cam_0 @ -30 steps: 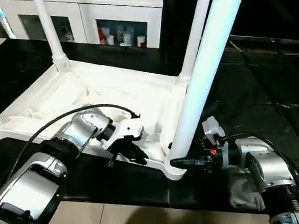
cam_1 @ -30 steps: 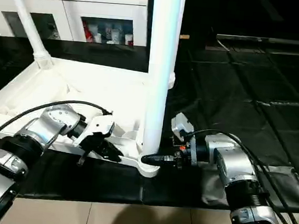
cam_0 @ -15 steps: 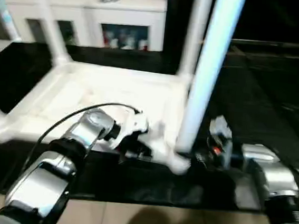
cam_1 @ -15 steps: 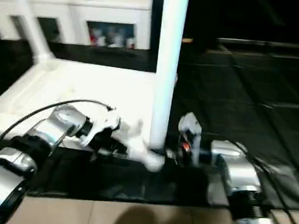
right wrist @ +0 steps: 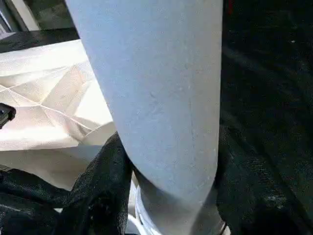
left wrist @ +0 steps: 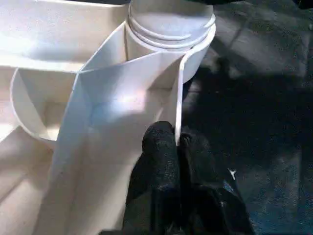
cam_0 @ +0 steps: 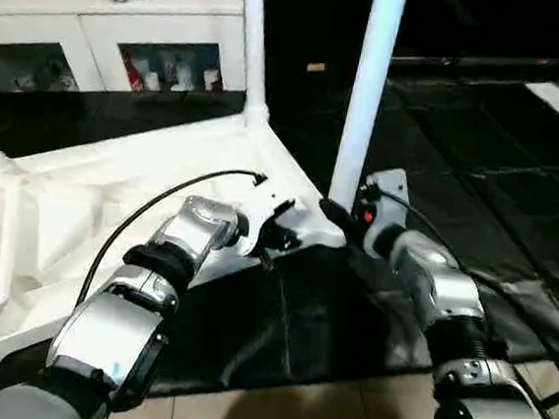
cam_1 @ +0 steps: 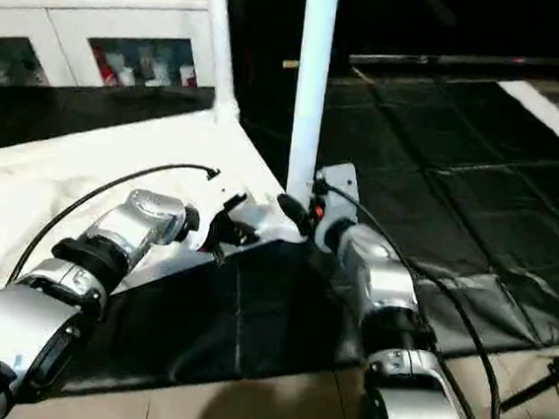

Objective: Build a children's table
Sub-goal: Rotate leg to tighten

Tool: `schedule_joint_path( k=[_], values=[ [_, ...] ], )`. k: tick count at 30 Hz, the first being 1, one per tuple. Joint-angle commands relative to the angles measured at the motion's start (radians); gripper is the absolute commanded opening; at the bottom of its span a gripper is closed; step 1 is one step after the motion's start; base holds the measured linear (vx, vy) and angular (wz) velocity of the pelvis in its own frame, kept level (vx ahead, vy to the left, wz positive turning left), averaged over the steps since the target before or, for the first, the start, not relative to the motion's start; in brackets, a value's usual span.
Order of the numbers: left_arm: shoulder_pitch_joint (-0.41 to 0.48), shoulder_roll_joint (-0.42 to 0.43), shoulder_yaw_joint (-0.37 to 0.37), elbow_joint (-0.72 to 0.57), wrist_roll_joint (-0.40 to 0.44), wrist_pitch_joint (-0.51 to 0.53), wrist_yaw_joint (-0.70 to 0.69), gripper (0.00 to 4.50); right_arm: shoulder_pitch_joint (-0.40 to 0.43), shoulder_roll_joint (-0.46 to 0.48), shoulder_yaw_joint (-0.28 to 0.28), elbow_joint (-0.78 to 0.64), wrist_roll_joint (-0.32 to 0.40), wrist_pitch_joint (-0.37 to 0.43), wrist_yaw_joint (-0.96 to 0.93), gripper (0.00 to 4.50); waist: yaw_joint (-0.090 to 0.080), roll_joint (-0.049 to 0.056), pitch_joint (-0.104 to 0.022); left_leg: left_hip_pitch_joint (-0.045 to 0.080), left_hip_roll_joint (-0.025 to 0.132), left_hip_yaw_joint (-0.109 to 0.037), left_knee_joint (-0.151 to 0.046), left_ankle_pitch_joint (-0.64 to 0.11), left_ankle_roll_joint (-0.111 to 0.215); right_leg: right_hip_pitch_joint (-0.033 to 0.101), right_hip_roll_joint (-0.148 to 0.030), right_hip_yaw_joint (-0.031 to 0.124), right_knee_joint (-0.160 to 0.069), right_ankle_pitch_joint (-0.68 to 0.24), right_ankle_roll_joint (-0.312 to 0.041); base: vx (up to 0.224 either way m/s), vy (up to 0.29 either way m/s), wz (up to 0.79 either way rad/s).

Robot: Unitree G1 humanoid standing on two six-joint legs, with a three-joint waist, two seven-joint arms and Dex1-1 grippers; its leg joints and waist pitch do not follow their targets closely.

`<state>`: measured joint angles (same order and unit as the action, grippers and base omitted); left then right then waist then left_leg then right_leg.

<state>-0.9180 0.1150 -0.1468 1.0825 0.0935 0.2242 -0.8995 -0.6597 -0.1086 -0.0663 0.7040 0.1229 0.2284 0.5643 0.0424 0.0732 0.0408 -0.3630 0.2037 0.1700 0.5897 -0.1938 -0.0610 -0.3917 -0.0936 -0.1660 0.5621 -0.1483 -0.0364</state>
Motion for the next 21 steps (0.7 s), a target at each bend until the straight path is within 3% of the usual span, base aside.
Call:
schedule_joint_path(
  k=[1,3,5,7,10,13,18,21],
  values=[
    [-0.042,-0.041,-0.001,-0.069,-0.028,-0.048,-0.012,0.00,0.019,0.124,0.114,0.009,0.040,0.049,0.138,2.75,0.017,-0.016,-0.082,-0.008,0.026,-0.013,-0.047,-0.029,0.152,0.069,-0.074,0.062,-0.039,-0.117,-0.187,0.000,0.000,0.00],
    [-0.033,-0.030,-0.010,-0.070,-0.019,-0.055,-0.024,0.00,0.031,0.115,0.120,0.003,0.030,0.043,0.145,2.82,0.018,-0.016,-0.085,-0.014,0.025,-0.013,-0.040,0.014,0.178,0.067,-0.074,0.063,-0.027,-0.047,-0.202,0.000,0.000,0.00],
    [-0.026,-0.021,-0.017,-0.072,-0.014,-0.068,-0.035,0.00,0.040,0.104,0.125,0.000,0.024,0.032,0.155,2.89,0.021,-0.016,-0.079,-0.013,0.022,-0.008,-0.040,-0.017,0.182,0.063,-0.074,0.063,-0.035,-0.083,-0.201,0.000,0.000,0.00],
    [-0.016,-0.005,-0.027,-0.075,-0.008,-0.086,-0.059,0.00,0.058,0.080,0.130,-0.010,0.016,0.011,0.177,3.27,0.026,-0.014,-0.074,-0.007,0.022,-0.005,-0.044,-0.078,0.150,0.064,-0.074,0.062,-0.049,-0.198,-0.171,0.000,0.000,0.00],
    [0.003,0.032,-0.045,-0.077,0.005,-0.126,-0.119,0.00,0.104,0.007,0.141,-0.056,0.016,-0.011,0.264,3.44,0.033,-0.011,-0.070,-0.001,0.026,-0.005,-0.051,-0.129,0.121,0.060,-0.070,0.062,-0.060,-0.285,-0.140,0.000,0.000,0.00],
    [0.014,0.055,-0.059,-0.078,0.016,-0.152,-0.161,0.00,0.123,-0.035,0.131,-0.083,0.031,-0.008,0.318,3.57,0.036,-0.011,-0.070,0.001,0.031,-0.007,-0.052,-0.146,0.112,0.057,-0.069,0.065,-0.057,-0.282,-0.143,0.000,0.000,0.00],
    [0.035,0.099,-0.082,-0.082,0.020,-0.198,-0.271,0.00,0.147,-0.123,0.112,-0.128,0.055,-0.006,0.441,4.13,0.059,-0.012,-0.075,0.000,0.034,-0.006,-0.049,-0.124,0.121,0.057,-0.071,0.069,-0.046,-0.213,-0.165,0.000,0.000,0.00],
    [0.058,0.140,-0.110,-0.109,0.007,-0.257,-0.423,0.00,0.147,-0.224,0.111,-0.149,0.076,0.012,0.581,4.38,0.068,-0.013,-0.078,-0.001,0.034,-0.006,-0.047,-0.114,0.128,0.060,-0.072,0.070,-0.043,-0.197,-0.166,0.000,0.000,0.00]
  ],
)
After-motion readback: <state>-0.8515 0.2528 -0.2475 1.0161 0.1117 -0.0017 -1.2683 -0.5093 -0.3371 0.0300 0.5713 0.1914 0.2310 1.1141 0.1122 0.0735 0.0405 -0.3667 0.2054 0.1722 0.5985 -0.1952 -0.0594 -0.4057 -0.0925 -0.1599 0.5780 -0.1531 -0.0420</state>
